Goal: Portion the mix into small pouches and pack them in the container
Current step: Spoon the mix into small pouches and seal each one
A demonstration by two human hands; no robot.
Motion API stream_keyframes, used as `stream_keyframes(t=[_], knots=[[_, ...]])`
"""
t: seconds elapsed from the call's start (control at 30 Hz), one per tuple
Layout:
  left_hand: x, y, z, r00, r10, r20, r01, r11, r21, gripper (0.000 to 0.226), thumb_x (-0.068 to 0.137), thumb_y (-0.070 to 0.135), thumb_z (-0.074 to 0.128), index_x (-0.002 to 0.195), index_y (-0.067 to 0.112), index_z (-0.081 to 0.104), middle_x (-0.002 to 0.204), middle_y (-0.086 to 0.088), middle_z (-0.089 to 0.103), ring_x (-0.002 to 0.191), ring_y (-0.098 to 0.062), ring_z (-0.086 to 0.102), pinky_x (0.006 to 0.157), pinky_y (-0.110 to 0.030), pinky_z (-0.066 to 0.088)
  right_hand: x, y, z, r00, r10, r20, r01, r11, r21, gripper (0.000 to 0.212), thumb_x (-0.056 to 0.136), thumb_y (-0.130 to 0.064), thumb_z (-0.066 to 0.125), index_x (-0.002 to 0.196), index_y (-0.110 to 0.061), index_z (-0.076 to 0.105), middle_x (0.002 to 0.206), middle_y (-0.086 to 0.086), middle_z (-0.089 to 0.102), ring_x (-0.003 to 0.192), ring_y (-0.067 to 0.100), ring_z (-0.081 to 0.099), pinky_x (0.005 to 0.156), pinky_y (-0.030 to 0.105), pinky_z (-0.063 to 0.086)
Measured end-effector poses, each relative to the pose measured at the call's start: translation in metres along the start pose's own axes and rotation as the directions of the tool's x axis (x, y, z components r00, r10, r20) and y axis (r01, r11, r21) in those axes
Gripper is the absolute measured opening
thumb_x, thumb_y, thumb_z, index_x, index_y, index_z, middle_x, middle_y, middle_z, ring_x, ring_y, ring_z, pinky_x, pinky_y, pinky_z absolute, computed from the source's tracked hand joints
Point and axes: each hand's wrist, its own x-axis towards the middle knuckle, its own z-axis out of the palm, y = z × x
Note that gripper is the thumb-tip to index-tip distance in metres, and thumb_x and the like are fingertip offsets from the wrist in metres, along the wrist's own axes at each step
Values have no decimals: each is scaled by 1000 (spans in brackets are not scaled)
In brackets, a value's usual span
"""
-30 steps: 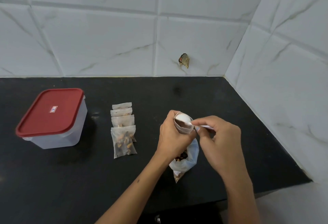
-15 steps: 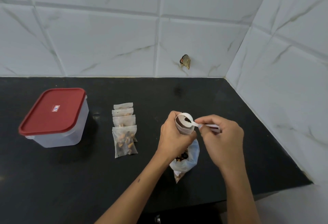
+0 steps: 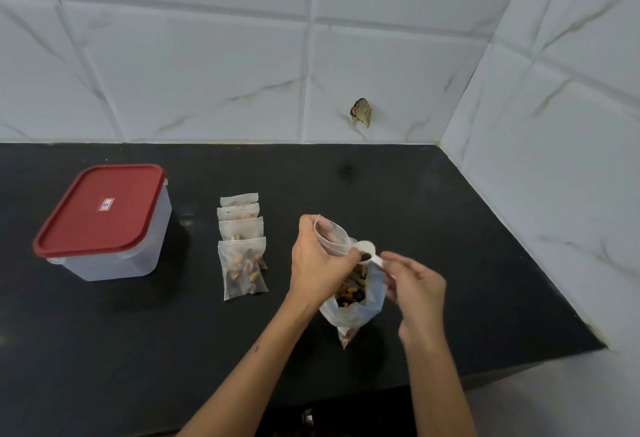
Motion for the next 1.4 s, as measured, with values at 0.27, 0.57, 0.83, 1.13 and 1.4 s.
stream_keyframes(t=[0.27, 0.57, 0.83, 1.13, 1.4], knots=[[-1, 2, -14, 996, -15, -93, 10, 999, -48, 44, 62, 30, 77, 88, 24, 43, 84, 8, 49, 72, -4, 50, 59, -14, 43, -1, 45, 20, 998, -28, -50, 6, 920, -391, 10, 88, -21, 65, 83, -29, 69, 91, -9, 68, 85, 6, 61, 68, 23, 48], [3, -3, -25, 991, -111, -73, 110, 994, -26, 55, 68, 25, 84, 104, 19, 42, 93, 6, 50, 82, -5, 52, 64, -20, 43, -21, 31, 27, 988, -70, 140, 156, 406, -900, 63, 76, -70, 58, 119, -24, 54, 121, -2, 52, 116, 20, 44, 92, 40, 43], [3, 1, -28, 982, -180, -49, 177, 982, -61, 60, 67, 43, 84, 105, 20, 44, 97, 1, 54, 87, -8, 57, 67, -24, 49, -24, 42, 36, 986, -118, 118, 140, 199, -970, 80, 74, -39, 76, 138, -22, 31, 137, 2, 39, 123, 21, 40, 95, 37, 44], [-2, 10, -30, 976, -217, -29, 213, 971, -113, 50, 74, 48, 75, 102, 18, 46, 92, 1, 54, 80, -7, 55, 63, -19, 41, -17, 33, 30, 988, -81, 133, 146, 189, -971, 80, 72, -38, 79, 136, -25, 32, 140, 1, 38, 127, 22, 38, 100, 39, 38], [-4, 19, -33, 973, -228, 36, 229, 932, -281, 84, 66, 89, 43, 97, 11, 52, 100, -10, 58, 88, -16, 59, 77, -32, 47, -33, -30, 22, 829, -289, 479, 512, 738, -440, 58, 77, -38, 75, 128, -39, 47, 119, -22, 46, 112, -2, 48, 89, 19, 42]])
